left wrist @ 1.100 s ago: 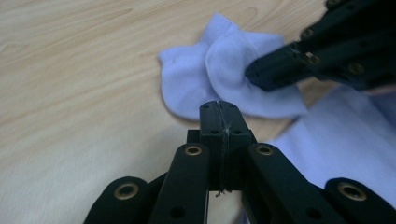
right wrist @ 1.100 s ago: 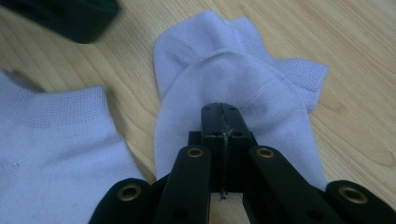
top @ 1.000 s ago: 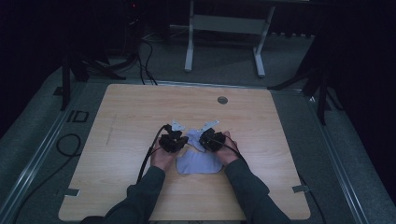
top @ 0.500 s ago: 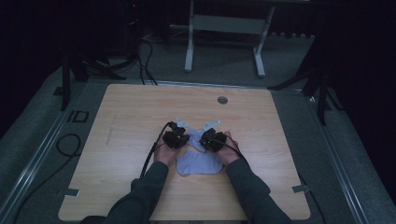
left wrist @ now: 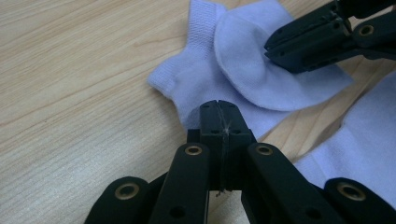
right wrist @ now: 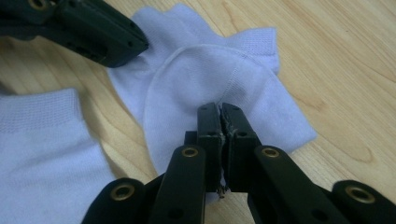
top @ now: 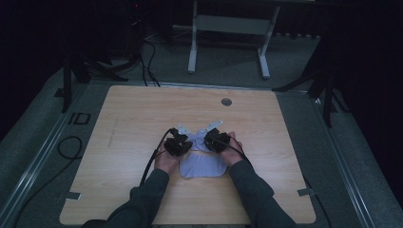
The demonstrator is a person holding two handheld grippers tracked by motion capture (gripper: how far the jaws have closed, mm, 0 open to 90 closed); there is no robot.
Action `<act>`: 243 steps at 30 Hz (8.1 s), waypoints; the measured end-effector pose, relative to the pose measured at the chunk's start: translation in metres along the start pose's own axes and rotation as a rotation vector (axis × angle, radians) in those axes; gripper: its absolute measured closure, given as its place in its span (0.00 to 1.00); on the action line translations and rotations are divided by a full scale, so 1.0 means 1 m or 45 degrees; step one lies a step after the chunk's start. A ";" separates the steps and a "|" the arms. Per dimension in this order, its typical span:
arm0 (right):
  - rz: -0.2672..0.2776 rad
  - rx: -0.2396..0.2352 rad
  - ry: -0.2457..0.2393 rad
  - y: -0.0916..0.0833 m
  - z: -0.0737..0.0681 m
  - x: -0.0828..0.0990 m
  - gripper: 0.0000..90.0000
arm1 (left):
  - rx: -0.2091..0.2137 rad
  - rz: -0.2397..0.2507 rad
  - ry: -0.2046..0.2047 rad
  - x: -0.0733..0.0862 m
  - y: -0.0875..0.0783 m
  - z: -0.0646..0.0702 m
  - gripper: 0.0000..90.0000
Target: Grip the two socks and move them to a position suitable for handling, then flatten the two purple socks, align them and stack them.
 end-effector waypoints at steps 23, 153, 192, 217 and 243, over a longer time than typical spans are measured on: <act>0.024 -0.121 0.038 0.005 -0.032 -0.021 0.82 | 0.013 0.040 -0.051 -0.002 0.002 0.001 1.00; -0.011 -0.106 0.078 0.011 0.000 -0.021 0.58 | -0.013 0.165 -0.157 0.052 -0.096 -0.011 0.76; 0.305 -0.083 0.272 -0.091 0.029 -0.025 0.96 | -0.015 0.167 -0.154 0.056 -0.095 -0.005 0.75; 0.334 -0.108 0.218 -0.108 -0.016 -0.010 0.95 | 0.074 0.135 -0.082 0.053 -0.081 0.028 0.75; 0.307 -0.201 0.206 -0.084 -0.052 -0.001 0.95 | 0.162 0.150 -0.057 0.037 -0.069 0.051 0.68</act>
Point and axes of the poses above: each handheld gripper's, and its own axes: y roughly forward along the jaws, x roughly out of its underside, z roughly to its right, the point moved 10 cm from there along y, roughly forward along the jaws, and after that the axes turned 3 degrees about x, right-handed, at the moved point
